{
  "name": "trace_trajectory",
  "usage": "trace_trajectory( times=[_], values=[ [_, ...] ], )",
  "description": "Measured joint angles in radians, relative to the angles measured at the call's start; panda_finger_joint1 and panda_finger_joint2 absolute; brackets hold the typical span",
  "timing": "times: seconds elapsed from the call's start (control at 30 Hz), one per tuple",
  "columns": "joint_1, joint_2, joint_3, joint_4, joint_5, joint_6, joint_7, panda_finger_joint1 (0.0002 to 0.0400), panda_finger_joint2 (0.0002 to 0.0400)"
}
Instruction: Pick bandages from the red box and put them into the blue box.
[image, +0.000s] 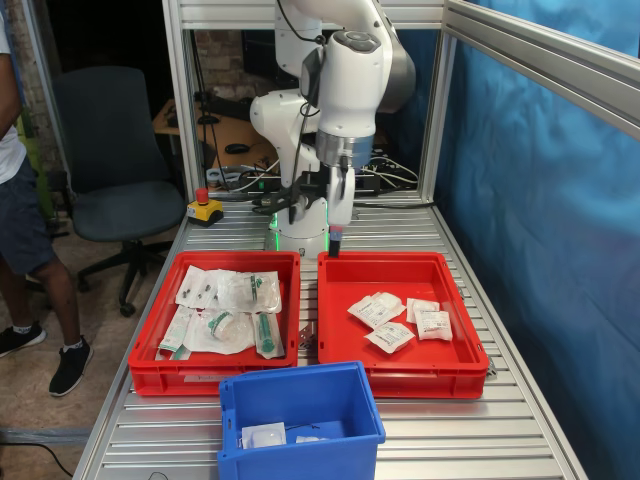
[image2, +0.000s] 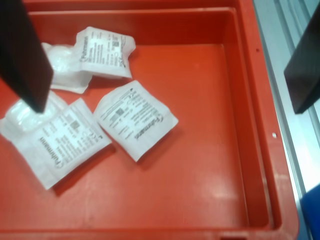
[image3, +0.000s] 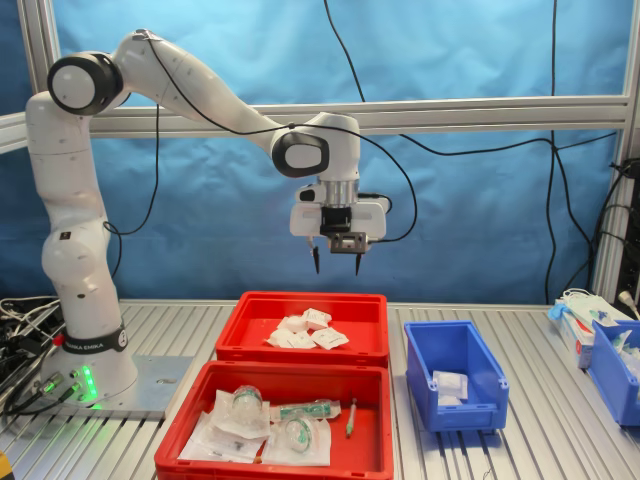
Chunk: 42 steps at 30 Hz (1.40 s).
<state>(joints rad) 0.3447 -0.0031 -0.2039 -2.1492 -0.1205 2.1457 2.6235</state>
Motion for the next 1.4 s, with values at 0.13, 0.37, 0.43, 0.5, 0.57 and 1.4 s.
trace_trajectory(
  times=[0.13, 0.37, 0.43, 0.5, 0.57, 1.4],
  values=[
    [0.037, 0.010, 0.002, -0.021, 0.000, 0.055, 0.028, 0.0400, 0.0400],
    [0.083, 0.045, 0.006, -0.045, 0.000, 0.126, 0.073, 0.0400, 0.0400],
    [0.101, 0.067, 0.008, -0.054, 0.001, 0.154, 0.085, 0.0400, 0.0400],
    [0.112, 0.082, 0.009, -0.059, 0.001, 0.173, 0.092, 0.0400, 0.0400],
    [0.115, 0.087, 0.009, -0.061, 0.001, 0.179, 0.094, 0.0400, 0.0400],
    [0.151, 0.191, 0.011, -0.064, 0.001, 0.284, 0.118, 0.0400, 0.0400]
  ],
)
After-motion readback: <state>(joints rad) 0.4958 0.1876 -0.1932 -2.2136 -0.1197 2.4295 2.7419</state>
